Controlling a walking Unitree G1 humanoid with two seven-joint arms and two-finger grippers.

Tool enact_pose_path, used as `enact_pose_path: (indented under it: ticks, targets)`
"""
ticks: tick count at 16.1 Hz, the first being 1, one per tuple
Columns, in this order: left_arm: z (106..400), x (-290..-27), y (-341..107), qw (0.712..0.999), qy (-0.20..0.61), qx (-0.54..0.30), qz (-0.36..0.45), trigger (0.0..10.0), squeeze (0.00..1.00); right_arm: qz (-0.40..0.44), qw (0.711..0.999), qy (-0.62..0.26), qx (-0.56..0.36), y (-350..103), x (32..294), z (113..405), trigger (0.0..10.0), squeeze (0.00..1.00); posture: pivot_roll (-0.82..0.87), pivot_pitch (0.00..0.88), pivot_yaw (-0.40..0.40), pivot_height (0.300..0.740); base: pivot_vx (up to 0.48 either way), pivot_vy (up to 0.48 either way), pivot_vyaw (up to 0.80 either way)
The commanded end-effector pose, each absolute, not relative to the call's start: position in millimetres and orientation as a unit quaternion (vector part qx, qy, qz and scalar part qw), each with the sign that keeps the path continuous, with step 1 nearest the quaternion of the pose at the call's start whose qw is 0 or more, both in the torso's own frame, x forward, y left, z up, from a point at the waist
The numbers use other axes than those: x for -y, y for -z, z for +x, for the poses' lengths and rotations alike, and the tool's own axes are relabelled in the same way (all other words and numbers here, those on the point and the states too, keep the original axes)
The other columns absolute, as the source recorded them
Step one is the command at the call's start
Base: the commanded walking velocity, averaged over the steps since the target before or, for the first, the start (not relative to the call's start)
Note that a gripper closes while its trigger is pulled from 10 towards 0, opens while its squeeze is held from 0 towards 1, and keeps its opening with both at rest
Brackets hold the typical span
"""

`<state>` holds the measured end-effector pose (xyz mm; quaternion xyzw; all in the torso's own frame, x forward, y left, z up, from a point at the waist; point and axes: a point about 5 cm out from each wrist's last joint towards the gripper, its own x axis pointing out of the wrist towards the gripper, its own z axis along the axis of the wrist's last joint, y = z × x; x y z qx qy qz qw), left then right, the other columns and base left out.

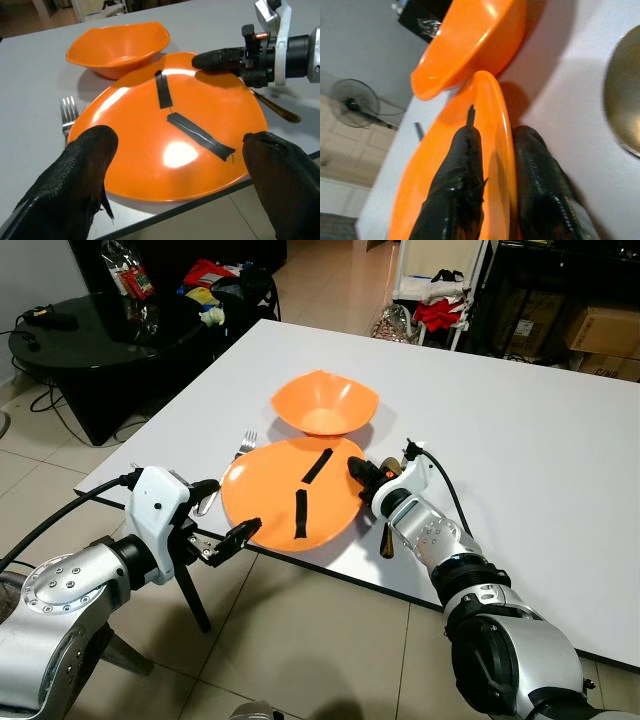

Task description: Setting the table

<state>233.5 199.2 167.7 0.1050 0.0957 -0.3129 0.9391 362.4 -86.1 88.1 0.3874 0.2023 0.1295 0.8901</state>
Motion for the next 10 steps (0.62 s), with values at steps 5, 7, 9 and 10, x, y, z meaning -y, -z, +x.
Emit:
enact_pose_path:
  ticks: [5,7,9,10]
  targets:
    - [239,-197,-169,0.939,0.312,-0.088,0.115,10.0,0.0,0.281,0.93,-0.12,-0.205,-94,105,368,10.0,1.0,0.14,0.0,0.041,0.74,0.0,0.0,0.0]
    - [241,-195,-169,0.938,0.315,-0.085,0.115,10.0,0.0,0.26,0.937,-0.12,-0.202,-98,113,368,10.0,1.0,0.13,0.0,0.048,0.74,0.0,0.0,0.0]
    - [242,-194,-169,0.938,0.316,-0.082,0.115,10.0,0.0,0.25,0.941,-0.144,-0.175,-115,119,367,10.0,1.0,0.13,0.0,0.051,0.74,0.0,0.0,0.0]
    - [242,-193,-168,0.938,0.318,-0.082,0.115,10.0,0.0,0.231,0.943,-0.19,-0.143,-131,118,362,10.0,1.0,0.12,0.0,0.053,0.74,0.0,0.0,0.0]
